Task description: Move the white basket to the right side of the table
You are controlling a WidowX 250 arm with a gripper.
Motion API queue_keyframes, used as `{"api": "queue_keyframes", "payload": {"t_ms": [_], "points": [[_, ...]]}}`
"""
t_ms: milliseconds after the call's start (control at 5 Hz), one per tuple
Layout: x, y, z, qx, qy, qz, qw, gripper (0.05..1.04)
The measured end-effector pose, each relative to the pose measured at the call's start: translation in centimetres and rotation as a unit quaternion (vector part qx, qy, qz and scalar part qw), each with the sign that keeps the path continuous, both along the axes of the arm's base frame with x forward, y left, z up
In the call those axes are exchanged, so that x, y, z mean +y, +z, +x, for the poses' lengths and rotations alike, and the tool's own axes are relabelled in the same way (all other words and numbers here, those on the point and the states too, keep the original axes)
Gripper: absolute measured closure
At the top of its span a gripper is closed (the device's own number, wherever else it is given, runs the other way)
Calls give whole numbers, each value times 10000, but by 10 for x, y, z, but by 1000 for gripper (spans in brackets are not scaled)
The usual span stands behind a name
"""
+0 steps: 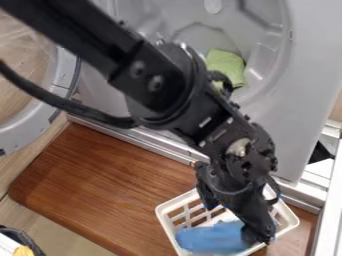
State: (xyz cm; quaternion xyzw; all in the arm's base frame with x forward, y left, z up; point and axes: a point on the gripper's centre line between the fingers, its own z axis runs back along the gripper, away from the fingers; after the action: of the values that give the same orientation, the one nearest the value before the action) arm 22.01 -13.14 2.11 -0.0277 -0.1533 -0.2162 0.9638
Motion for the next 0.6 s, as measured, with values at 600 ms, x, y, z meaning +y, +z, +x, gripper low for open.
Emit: {"api": "queue_keyframes", "payload": {"t_ms": [600], "points": [[22,43,8,-407,192,-43,9990,83]]}}
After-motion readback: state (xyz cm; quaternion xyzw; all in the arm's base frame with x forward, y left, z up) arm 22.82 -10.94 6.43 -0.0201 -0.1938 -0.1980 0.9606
